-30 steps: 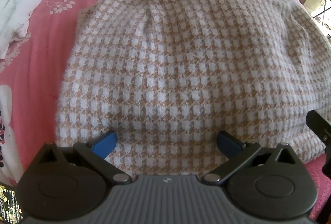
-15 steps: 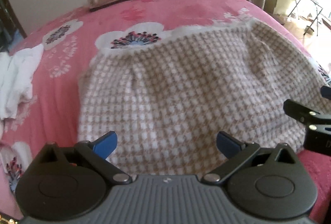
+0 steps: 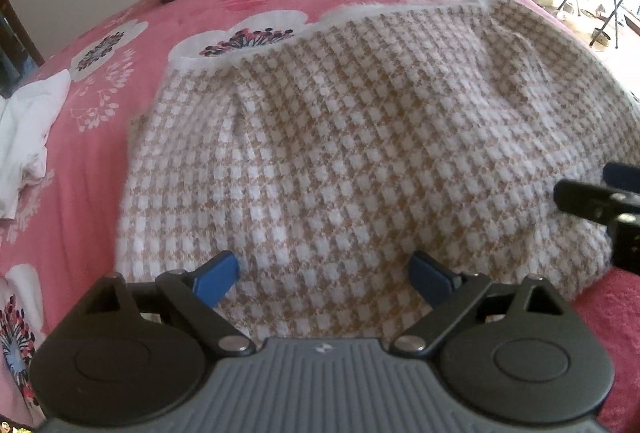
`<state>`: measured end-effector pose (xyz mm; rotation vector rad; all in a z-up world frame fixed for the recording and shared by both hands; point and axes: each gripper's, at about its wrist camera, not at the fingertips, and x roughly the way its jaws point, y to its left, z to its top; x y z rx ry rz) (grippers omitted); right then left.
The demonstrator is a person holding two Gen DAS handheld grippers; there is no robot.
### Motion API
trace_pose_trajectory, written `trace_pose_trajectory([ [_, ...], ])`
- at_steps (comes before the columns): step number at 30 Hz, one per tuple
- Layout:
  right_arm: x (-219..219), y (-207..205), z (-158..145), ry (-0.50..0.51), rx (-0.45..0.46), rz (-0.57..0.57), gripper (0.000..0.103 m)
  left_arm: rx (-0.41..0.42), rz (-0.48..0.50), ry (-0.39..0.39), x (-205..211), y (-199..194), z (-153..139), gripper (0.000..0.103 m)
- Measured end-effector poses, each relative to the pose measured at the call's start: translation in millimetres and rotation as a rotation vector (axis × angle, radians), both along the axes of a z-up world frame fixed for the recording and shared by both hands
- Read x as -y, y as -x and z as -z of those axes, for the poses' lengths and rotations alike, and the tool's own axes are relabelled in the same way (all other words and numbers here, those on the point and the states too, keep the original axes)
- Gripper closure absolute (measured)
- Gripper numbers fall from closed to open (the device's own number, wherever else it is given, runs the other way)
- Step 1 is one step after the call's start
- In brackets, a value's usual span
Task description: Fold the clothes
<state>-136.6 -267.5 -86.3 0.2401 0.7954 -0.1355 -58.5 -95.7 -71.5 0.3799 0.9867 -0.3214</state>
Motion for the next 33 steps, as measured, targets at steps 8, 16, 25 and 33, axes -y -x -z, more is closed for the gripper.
trace_pose_trajectory([
  [8, -13.2, 0.2, -1.2, -0.010, -0.007, -0.061, 0.044, -0.007, -0.009, 0.005, 0.7, -10.1, 5.4, 0.008],
  [16, -21.2, -2.9, 8.8, 0.005, -0.060, -0.105, 0.044, -0.018, -0.021, 0.001, -0.7, -11.5, 7.1, 0.006],
  [25, 7.6, -9.0, 20.5, -0.020, -0.104, 0.001, 0.041, -0.027, -0.007, -0.019, -3.2, -14.7, 3.6, 0.008],
  [33, 4.4, -9.0, 11.2, -0.016, -0.075, 0.019, 0.042, 0.090, 0.062, 0.019, 4.0, -14.1, -21.3, 0.009],
])
